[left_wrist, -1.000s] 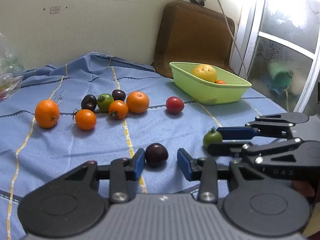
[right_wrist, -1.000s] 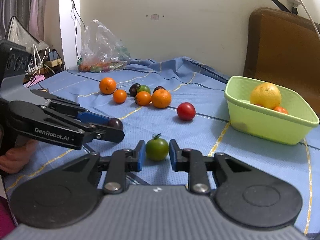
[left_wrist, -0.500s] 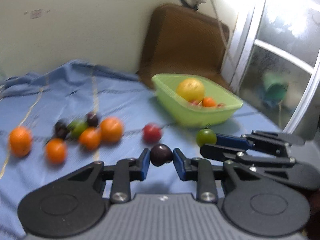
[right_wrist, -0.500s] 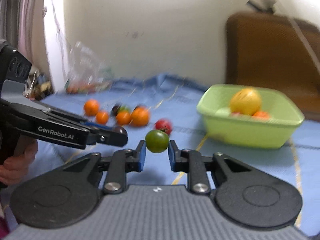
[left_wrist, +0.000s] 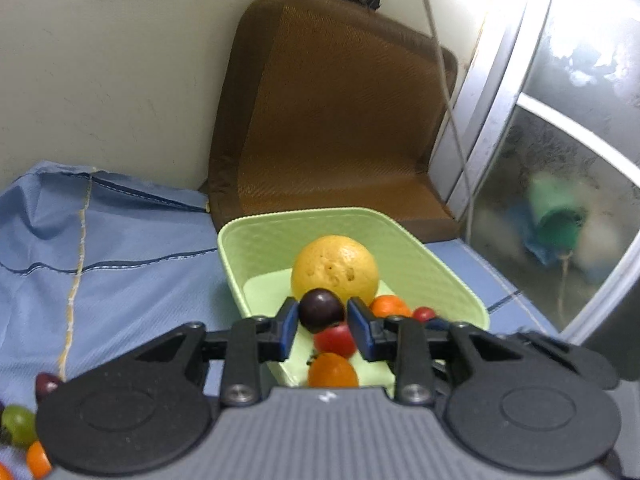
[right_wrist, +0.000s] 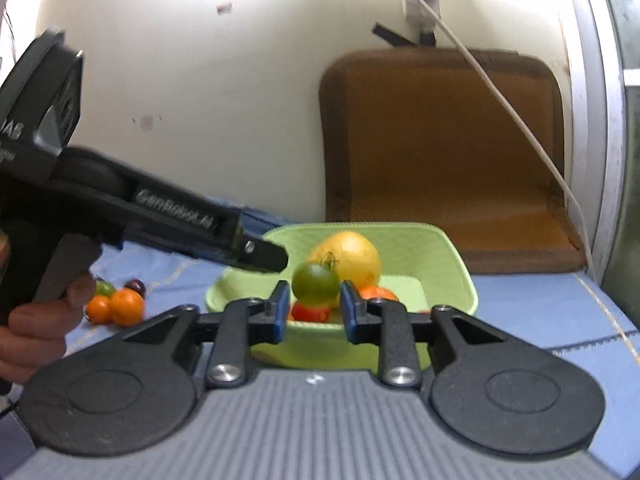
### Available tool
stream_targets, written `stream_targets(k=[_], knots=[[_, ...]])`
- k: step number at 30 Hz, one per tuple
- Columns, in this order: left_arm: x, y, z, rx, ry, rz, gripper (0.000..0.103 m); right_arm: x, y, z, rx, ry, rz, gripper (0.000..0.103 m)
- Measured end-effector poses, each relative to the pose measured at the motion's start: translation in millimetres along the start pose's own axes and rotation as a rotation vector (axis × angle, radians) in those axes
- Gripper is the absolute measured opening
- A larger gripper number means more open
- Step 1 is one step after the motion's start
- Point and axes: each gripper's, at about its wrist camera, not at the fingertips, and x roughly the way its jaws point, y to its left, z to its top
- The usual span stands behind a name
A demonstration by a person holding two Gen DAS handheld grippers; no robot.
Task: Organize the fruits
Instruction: 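Release the plum and green tomato into the green basket, then grasp an orange tomato with the left gripper while the right gripper grasps a green tomato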
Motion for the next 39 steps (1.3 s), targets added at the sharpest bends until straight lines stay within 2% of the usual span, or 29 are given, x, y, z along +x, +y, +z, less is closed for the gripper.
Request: stream_targets(k=[1, 2, 6, 10, 12, 14, 17, 22, 25, 28, 30, 34, 39], knots=[[4, 0, 0, 0.001, 0.001, 0.008, 0.044, 0, 0, 0, -0.004, -0.003, -0.005, 0.046], [6, 0, -1, 0.003, -0.001, 0.008, 0.044, 0, -1, 1, -0.005, -0.011, -0.003, 0.051], [-4, 2, 2, -0.001, -0.017, 0.013, 0.044, -6, -6, 0, 0.007, -0.044, -0.013, 0.051], [-61, 24, 2, -0.035, -0.148, 0.025, 0.044, -13, -9, 0, 0.038, -0.081, -0.032, 0.051], [-96, 45, -9, -0.058, -0.211, 0.079, 0.045, -16, -8, 0, 0.044, -0.102, -0.044, 0.051], [-125, 68, -25, -0.079, -0.241, 0.162, 0.045, -20, -7, -1, 0.047, -0.121, -0.055, 0.051], [-160, 107, -55, -0.145, -0.24, 0.295, 0.045, -23, -6, -2, 0.05, -0.141, -0.069, 0.051], [-193, 164, -101, -0.29, -0.209, 0.405, 0.045, -24, 5, 1, 0.078, -0.126, -0.03, 0.047], [-201, 184, -118, -0.356, -0.207, 0.396, 0.045, -27, 31, -2, 0.083, -0.09, 0.046, 0.047], [-198, 186, -124, -0.36, -0.21, 0.362, 0.044, -22, 71, -7, 0.026, -0.024, 0.134, 0.043], [-194, 178, -124, -0.327, -0.211, 0.335, 0.044, -12, 99, -9, -0.034, 0.039, 0.187, 0.038], [-178, 159, -125, -0.227, -0.196, 0.302, 0.044, 10, 142, -4, -0.188, 0.112, 0.221, 0.025], [-168, 138, -130, -0.122, -0.186, 0.268, 0.043, 50, 161, 24, -0.235, 0.184, 0.243, 0.025]])
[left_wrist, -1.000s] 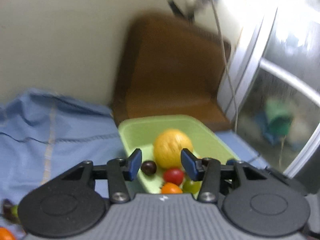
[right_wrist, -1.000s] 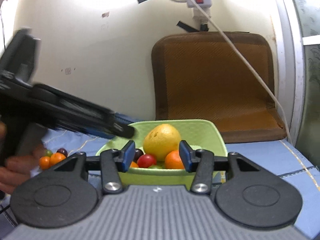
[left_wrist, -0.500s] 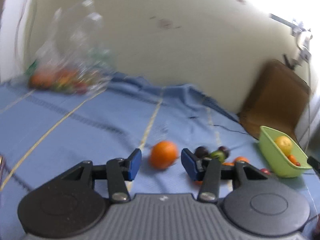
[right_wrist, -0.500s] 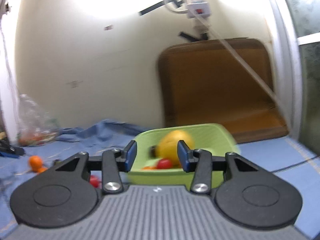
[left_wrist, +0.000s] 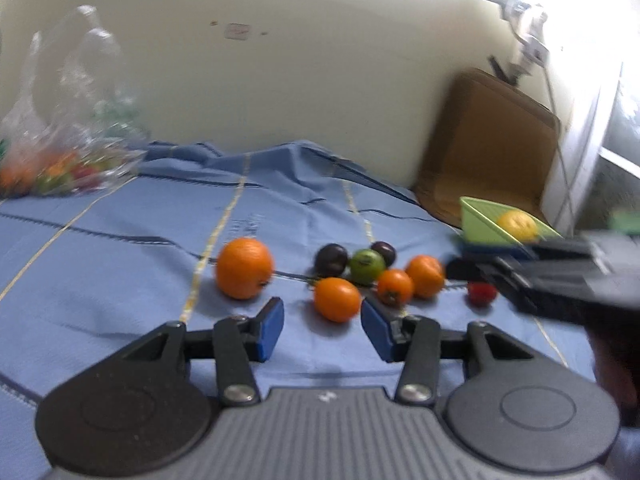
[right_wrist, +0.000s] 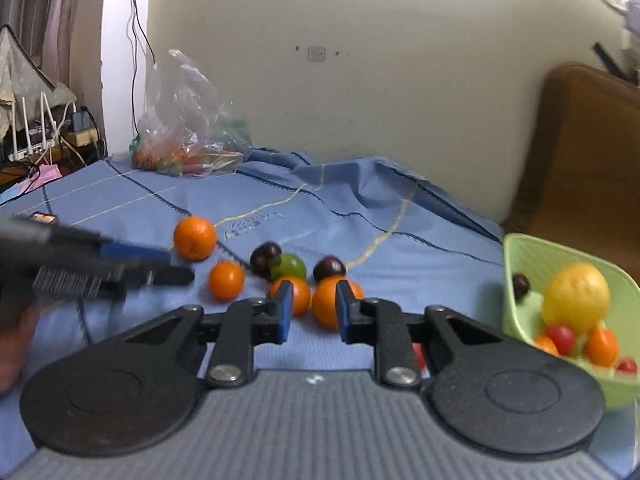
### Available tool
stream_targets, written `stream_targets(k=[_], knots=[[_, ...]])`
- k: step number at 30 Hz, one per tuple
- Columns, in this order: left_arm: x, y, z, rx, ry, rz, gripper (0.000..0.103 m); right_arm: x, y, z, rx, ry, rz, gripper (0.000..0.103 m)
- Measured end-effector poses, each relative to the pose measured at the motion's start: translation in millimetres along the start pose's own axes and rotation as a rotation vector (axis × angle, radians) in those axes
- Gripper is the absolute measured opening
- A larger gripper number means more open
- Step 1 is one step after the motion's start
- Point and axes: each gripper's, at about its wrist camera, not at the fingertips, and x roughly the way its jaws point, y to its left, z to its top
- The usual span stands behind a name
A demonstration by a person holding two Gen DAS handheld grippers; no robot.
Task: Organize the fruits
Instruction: 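Grasp an orange tomato with the left gripper while the right gripper grasps a green tomato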
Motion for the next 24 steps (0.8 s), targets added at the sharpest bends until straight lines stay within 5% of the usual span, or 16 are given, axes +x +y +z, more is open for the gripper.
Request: stream_targets(k=[12, 17, 24], knots=[[6, 3, -2, -0.017, 0.007, -0.046, 0.042, 45, 17, 25, -0.083, 0.137, 0.088, 0.026], [17, -4, 5, 0.023, 0.013, -0.016, 0.045, 64, 30, 24, -0.161, 0.163, 0.06, 0.034], [41, -12, 14, 0.06, 0.076, 0.001, 0.041, 73, 23, 21, -0.203, 0.164, 0.034, 0.029]])
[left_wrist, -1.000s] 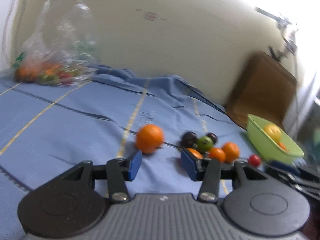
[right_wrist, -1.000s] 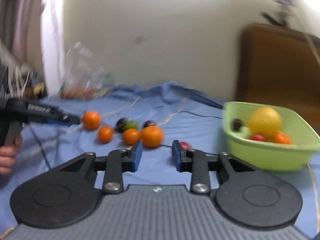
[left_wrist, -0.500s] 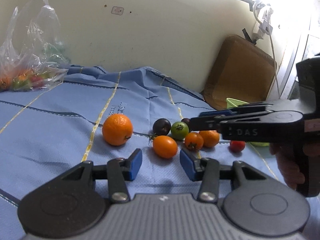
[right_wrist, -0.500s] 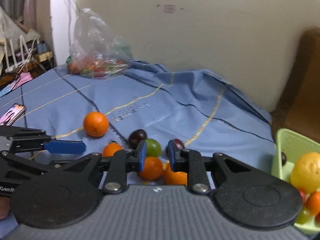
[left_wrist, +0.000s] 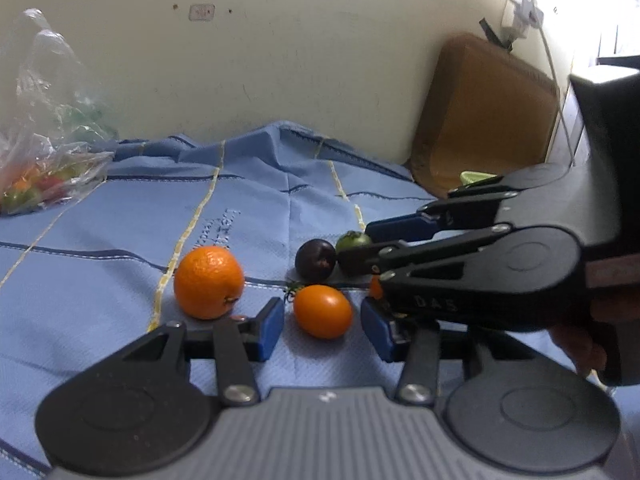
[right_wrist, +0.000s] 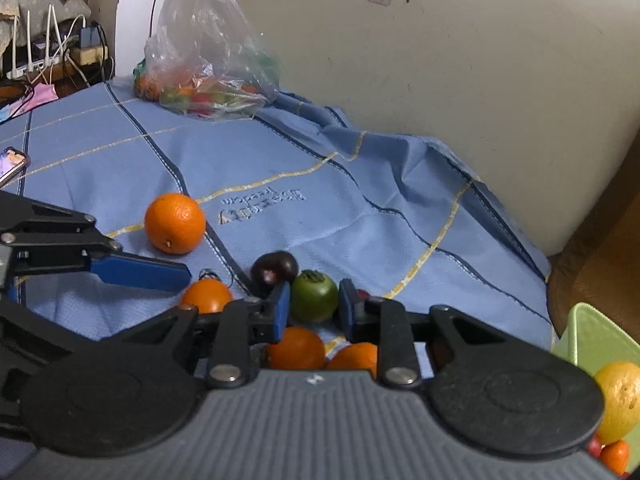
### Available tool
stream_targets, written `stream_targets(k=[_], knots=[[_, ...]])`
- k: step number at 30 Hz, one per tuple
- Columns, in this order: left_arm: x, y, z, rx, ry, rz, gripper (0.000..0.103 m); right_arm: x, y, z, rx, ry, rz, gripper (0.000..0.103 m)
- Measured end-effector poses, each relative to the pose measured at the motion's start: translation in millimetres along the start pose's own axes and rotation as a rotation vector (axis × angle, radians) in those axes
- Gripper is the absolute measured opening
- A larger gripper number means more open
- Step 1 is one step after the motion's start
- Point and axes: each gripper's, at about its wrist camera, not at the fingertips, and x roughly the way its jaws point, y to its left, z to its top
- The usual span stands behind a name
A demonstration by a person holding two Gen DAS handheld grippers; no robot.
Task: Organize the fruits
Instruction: 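Grasp an orange tomato with the left gripper while the right gripper grasps a green tomato, then release the orange and green tomatoes into the green basket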
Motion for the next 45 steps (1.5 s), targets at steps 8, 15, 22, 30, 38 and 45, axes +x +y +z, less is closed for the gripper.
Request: stream_targets(k=[8, 15, 22, 30, 38, 45], knots=[[-7, 1, -6, -0.011, -0.01, -0.045, 0.033, -56, -5, -18, 0.116, -0.159, 0.005, 0.028], [-24, -30, -22, 0.037, 0.013, -0.178, 0.033, -96, -10, -67, 0.211, -0.161, 0.018, 0.028], [-16, -77, -25, 0.135, 0.062, -0.246, 0.033, -115, -22, -106, 0.323, -0.14, -0.012, 0.028], [2, -111, 12, 0.146, 0.042, -0.274, 0.033, -146, -58, -122, 0.423, -0.273, -0.106, 0.028], [48, -147, 67, 0.103, 0.035, -0.301, 0.033, -151, -112, -128, 0.491, -0.357, -0.302, 0.028], [82, -175, 81, 0.158, 0.038, -0.256, 0.038, -138, -135, -147, 0.565, -0.339, -0.345, 0.035]])
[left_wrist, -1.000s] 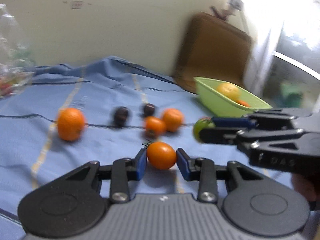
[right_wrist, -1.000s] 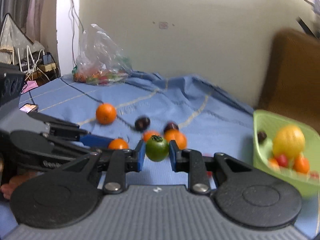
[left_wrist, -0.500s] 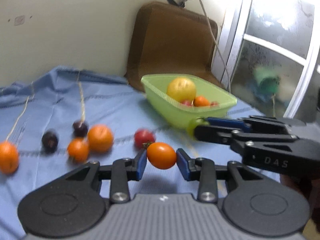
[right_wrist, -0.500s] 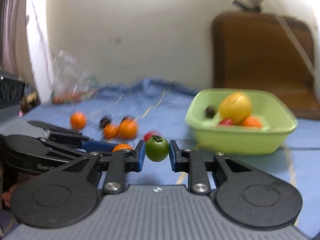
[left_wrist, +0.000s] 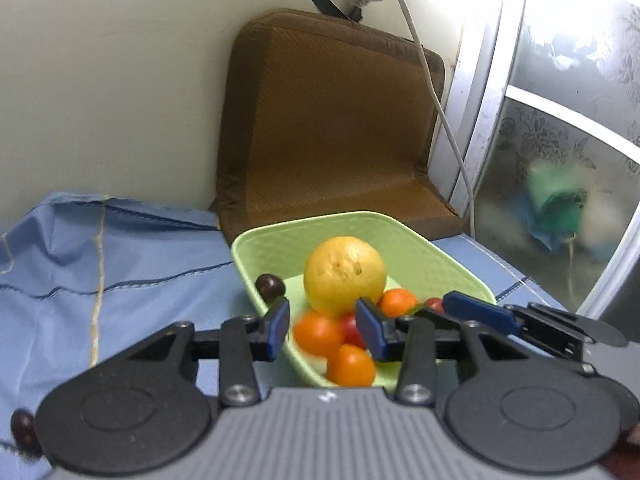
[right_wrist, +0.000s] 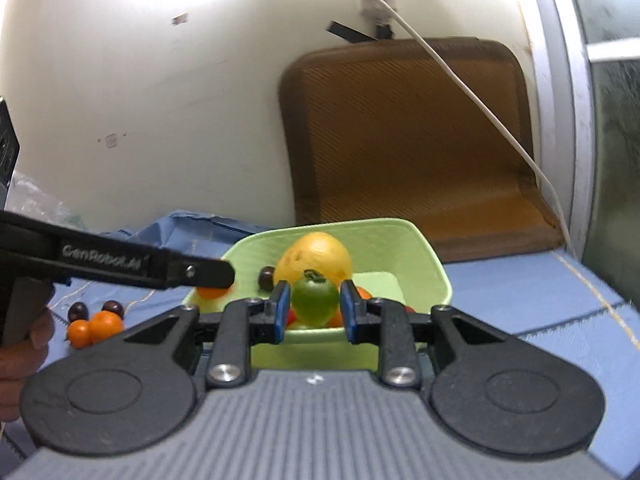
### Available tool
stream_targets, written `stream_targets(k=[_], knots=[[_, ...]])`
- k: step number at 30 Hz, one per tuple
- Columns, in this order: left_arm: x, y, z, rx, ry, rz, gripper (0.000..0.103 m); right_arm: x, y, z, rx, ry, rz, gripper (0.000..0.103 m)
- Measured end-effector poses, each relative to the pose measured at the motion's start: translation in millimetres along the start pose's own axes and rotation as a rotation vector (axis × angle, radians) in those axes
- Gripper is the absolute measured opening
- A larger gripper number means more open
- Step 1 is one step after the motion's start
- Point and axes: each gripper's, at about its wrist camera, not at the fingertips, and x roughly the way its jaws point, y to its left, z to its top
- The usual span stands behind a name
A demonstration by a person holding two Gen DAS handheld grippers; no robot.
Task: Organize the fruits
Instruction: 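Release the orange and green tomatoes into the green basket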
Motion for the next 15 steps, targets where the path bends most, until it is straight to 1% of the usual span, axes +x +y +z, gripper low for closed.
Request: stream_targets(k=[1, 2, 5, 7, 10, 13, 15], knots=[[5, -1, 1, 0.003, 0.008, 0.005, 0.039, -1, 0, 0, 0.001, -0.005, -0.007, 0.043], [10, -2, 4, 0.011, 0.014, 0.011, 0.041, -2, 0, 0, 0.003, -0.02, -0.01, 0.046], [18, -5, 5, 0.026, 0.021, 0.038, 0.041, -5, -4, 1, 0.022, -0.049, -0.022, 0.046], [9, 0, 8, -0.001, -0.006, 0.036, 0.041, -8, -9, 1, 0.041, -0.068, -0.036, 0.046], [-21, 21, 10, -0.06, -0.068, 0.039, 0.041, -12, -14, 2, 0.065, -0.088, -0.051, 0.046], [-60, 53, 0, -0.112, -0.121, 0.094, 0.042, -14, -16, 1, 0.07, -0.097, -0.049, 0.046], [-83, 75, -16, -0.141, -0.129, 0.157, 0.042, -16, -13, 0, 0.056, -0.103, -0.043, 0.046]])
